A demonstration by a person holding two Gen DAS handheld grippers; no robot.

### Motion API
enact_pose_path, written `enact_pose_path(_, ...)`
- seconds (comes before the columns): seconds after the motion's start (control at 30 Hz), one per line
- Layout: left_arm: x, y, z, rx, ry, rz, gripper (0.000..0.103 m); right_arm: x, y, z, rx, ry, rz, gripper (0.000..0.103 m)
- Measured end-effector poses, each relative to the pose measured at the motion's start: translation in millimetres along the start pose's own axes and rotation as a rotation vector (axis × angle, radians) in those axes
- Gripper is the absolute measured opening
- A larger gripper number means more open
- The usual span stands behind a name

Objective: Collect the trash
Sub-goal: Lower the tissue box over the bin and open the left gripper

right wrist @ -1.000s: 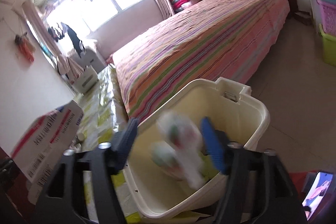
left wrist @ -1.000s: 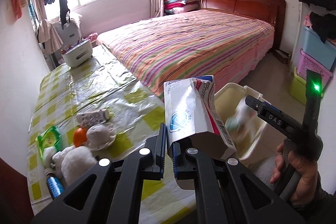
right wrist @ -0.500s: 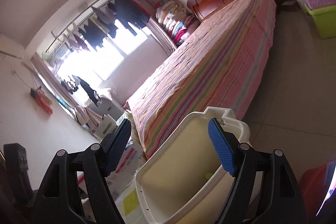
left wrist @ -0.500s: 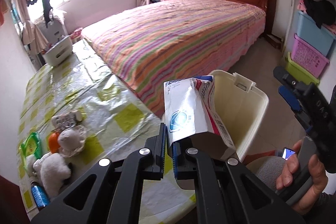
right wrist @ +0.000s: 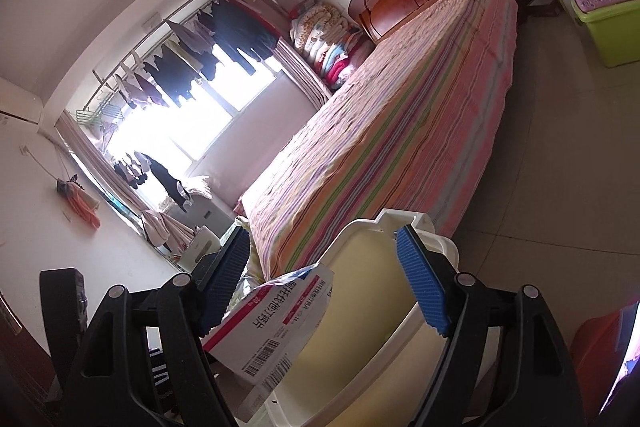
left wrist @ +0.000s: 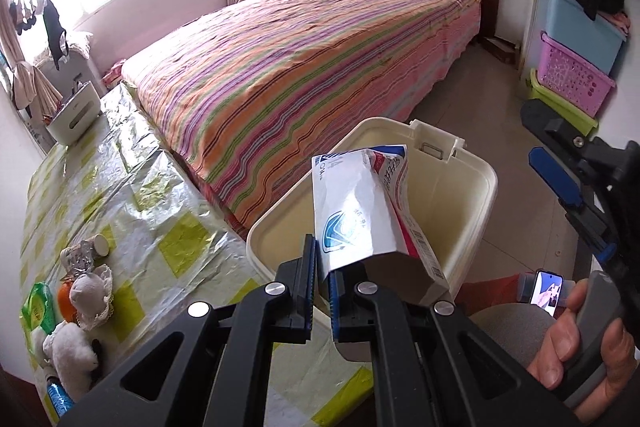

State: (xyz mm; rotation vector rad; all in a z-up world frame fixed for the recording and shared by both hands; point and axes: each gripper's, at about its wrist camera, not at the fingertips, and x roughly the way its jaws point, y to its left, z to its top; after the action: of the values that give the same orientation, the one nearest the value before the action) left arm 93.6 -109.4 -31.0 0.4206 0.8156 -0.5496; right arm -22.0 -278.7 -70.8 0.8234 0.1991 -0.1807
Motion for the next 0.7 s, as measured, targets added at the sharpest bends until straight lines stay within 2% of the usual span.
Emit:
enact_pose_path(0.27, 13.4, 3.4, -3.4, -0.036, 0.062, -0.033, 0.007, -0.3, 1.9, 0.9, -0.016, 0.006, -0.003, 0.075)
enact_pose_path(0.4, 7.6, 3.5, -3.1, -0.039, 0.057, -0.050, 0.007, 1.6, 3.9, 1.5, -0.025, 0.012, -0.009, 0.075)
enact_pose_path(0.63, -8.2, 2.6, 8.5, -0.014, 0.038, -0.033, 0.007, 5.2, 10.7, -0.4, -0.046, 0.024, -0.009, 0.075)
enact_pose_path(0.67, -7.9, 4.7, 9.4, -0.021, 0.043, -0.041, 0.007, 5.3, 11.5, -0.6, -0.049, 0.023, -0.009, 0.076)
enact_pose_path(0.7, -6.3, 10.4, 10.0, -0.055, 0.051, -0.095, 0.009, 5.5, 12.0, -0.7, -0.051, 0.023, -0.009, 0.076)
